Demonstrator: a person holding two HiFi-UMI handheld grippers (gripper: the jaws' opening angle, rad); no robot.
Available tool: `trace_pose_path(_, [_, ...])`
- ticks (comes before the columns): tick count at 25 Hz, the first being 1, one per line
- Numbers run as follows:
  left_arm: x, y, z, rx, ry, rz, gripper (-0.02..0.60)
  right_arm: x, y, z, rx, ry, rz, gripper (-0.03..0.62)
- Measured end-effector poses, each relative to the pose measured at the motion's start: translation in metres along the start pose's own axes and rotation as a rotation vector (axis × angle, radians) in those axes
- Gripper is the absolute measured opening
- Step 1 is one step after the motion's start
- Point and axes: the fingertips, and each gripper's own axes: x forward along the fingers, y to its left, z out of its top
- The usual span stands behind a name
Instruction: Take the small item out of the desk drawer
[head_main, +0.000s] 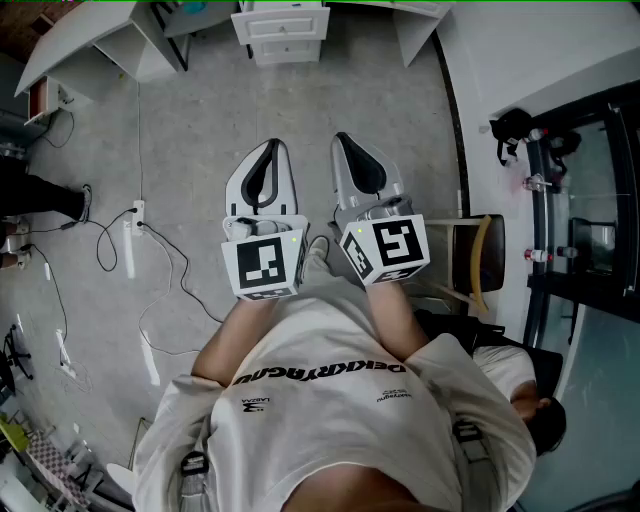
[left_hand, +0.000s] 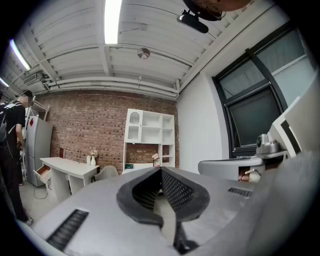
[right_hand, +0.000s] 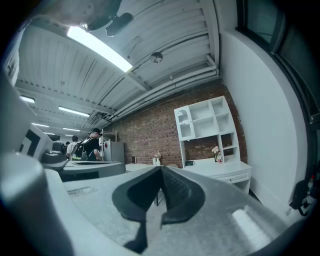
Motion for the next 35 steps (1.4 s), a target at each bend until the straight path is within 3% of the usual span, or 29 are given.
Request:
trace_pose_path(10, [0.038,-0.014,-0.017,0.008,0.004,0.034,-0.003,0.021,-0.037,-0.010,-0.024,0.002,0.044,-0.009])
trace_pose_path(20, [0.087,0.004,-0.037,-0.016,0.034,0.057,-0.003,0.070,-0.065,-0.025,-0.020,0.045,0.056,-0.009])
trace_pose_path(27, [0.158,0.036,-0.048,-0.025,0.056,0.061,-0.003,0.145,-0.095,-0.034,-0.015,0.078,0.065,-0.009])
trace_pose_path(35, [0.273,0.100,-0.049,-0.047,0.049,0.069,-0.002,0.266,-0.132,-0.033,-0.037,0.112,0.070,-0.009])
